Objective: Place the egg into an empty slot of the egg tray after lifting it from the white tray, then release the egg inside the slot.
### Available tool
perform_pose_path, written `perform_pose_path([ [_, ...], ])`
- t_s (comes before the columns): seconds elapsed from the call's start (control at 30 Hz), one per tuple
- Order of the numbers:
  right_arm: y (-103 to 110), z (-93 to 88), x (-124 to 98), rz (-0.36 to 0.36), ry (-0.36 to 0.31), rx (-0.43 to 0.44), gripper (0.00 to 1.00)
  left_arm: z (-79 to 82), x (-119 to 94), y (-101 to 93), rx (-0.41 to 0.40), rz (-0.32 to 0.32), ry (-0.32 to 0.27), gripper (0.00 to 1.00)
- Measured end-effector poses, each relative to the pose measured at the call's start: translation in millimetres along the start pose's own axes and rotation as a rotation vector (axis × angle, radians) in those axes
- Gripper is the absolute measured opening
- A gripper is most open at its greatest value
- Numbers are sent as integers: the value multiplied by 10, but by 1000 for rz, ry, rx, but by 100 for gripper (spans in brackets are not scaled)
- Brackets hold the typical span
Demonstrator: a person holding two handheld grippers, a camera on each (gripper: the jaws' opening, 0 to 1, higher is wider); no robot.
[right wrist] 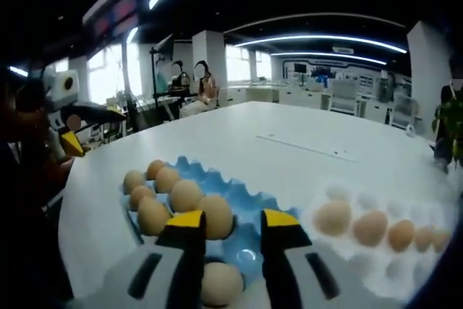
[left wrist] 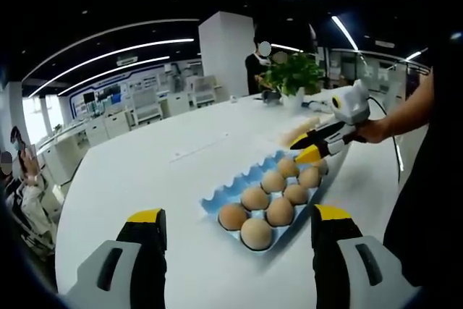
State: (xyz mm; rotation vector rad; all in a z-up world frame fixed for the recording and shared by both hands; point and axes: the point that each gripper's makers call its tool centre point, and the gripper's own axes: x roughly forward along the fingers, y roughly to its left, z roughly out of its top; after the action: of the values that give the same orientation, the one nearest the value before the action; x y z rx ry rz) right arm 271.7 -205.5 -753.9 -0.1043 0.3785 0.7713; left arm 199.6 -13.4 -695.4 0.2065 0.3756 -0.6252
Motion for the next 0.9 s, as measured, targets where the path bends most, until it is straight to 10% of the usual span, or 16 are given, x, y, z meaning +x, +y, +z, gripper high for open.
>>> perform_pose_path([
  [0.9,-280,-68,-165,-95,-7,38,30,6,7,-41,4,0,3,83],
])
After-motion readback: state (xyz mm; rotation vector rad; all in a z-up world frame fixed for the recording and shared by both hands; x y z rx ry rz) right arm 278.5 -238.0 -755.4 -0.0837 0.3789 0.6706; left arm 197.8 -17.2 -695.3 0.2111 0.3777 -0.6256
